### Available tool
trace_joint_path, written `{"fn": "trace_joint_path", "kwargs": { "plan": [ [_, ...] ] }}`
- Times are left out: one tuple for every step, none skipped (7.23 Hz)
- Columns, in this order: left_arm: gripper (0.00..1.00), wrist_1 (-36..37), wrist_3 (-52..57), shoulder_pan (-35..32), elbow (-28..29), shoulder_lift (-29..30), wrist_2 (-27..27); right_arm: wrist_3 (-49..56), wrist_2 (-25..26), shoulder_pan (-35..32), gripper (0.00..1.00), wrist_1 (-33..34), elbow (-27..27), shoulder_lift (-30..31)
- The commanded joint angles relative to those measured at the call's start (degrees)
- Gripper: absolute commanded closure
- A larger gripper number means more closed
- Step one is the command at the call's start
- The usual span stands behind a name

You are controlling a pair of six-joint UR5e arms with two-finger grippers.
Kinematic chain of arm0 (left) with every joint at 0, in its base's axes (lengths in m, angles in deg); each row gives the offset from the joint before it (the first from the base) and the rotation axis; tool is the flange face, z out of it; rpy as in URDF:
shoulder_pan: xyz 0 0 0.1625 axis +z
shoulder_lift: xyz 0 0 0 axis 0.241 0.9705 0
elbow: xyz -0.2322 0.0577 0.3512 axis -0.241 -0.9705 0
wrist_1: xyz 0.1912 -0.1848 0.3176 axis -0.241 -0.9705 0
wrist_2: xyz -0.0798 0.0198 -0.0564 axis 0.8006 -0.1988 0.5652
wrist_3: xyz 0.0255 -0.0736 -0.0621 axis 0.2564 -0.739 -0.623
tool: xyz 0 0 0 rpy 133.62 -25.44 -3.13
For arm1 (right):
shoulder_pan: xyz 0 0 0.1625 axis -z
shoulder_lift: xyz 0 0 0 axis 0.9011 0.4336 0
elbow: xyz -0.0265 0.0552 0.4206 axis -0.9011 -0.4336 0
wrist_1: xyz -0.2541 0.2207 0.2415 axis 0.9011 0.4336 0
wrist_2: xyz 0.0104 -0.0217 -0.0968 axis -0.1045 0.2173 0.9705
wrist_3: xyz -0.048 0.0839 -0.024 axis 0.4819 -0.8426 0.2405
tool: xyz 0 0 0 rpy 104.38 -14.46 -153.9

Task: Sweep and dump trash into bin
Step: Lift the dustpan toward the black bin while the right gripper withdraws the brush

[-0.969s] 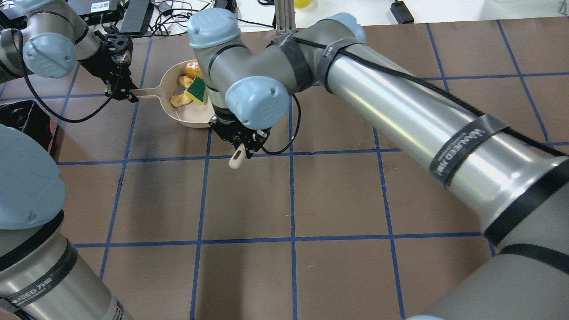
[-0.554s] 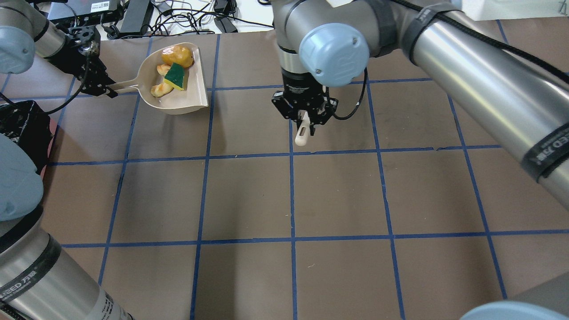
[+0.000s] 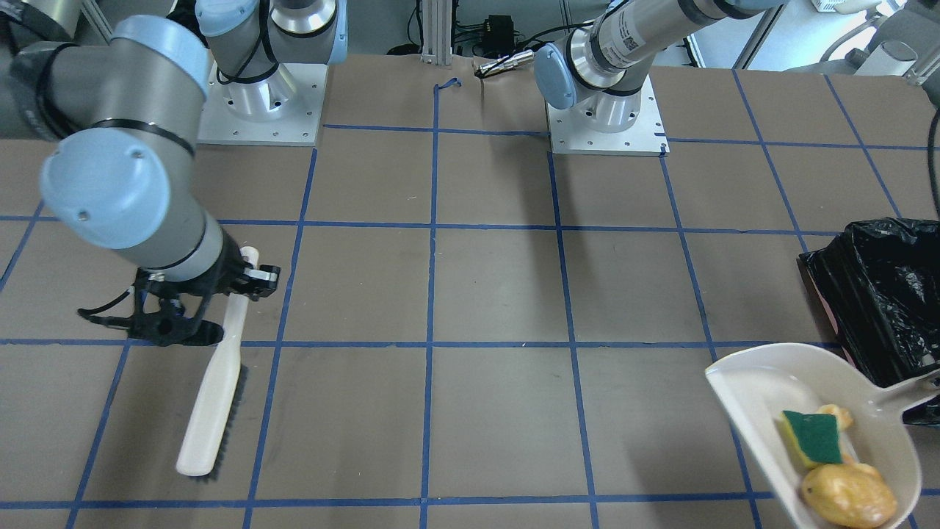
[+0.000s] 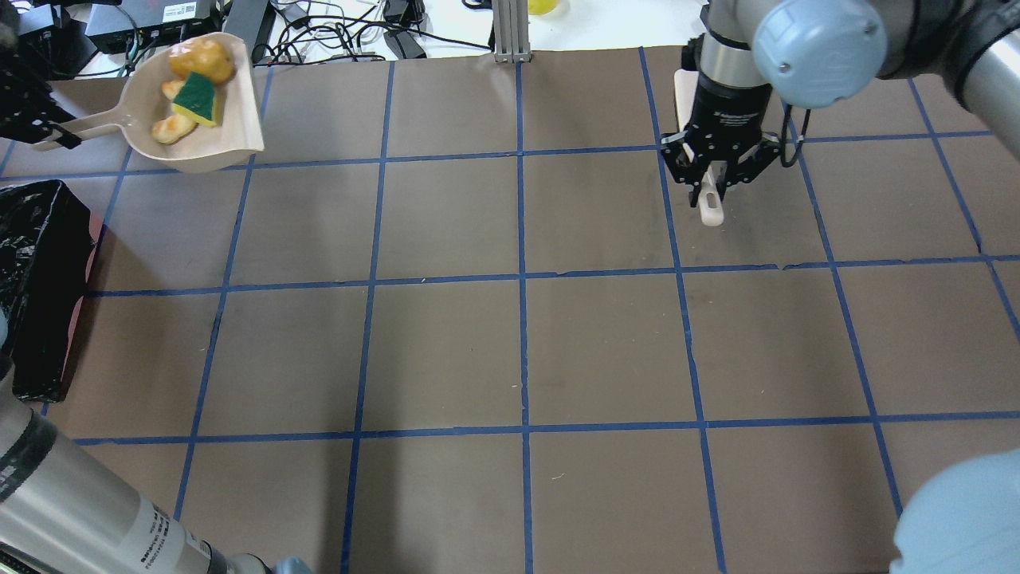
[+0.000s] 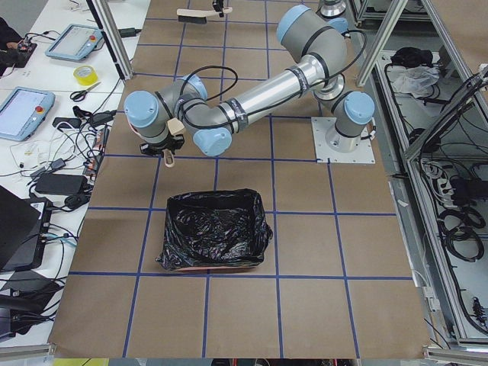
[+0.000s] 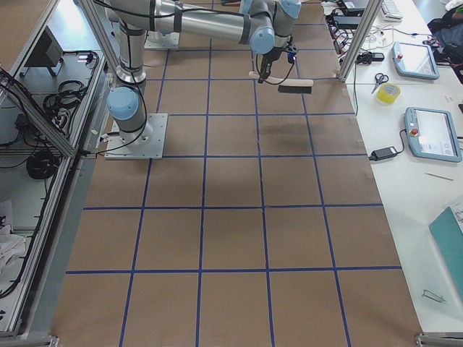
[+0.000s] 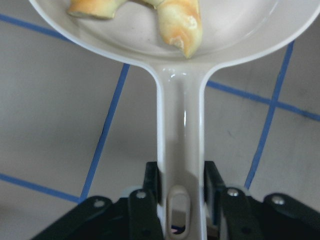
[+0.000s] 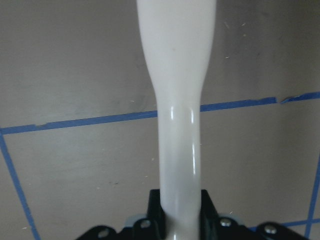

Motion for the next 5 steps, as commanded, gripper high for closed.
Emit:
{"fn": "trace_joint_path", "kwargs": {
  "plan": [
    [1.0,-3.52,3.85,8.23,5.25,0.66,-1.61,13.58,0.37,10.11,1.0,9.88,5.69,-0.4],
    [1.0,-3.71,7.0,11.57,6.22,0.92,-3.1,15.19,0.37,12.58,1.0,15.77,8.51,-0.93],
    [1.0,-3.71,9.64,15.52,6.32,1.36,-3.29,15.2,0.46,13.83,1.0,18.26,9.49,-2.24],
    [1.0,-3.8,10.8,17.73,6.32,1.36,-3.55,15.38,0.37,14.19,1.0,19.94,9.68,-3.65],
    [1.0,-2.84,16.82,18.8,7.19,1.45,-5.47,16.25,0.28,15.06,1.0,20.39,9.76,-5.14]
  ]
}}
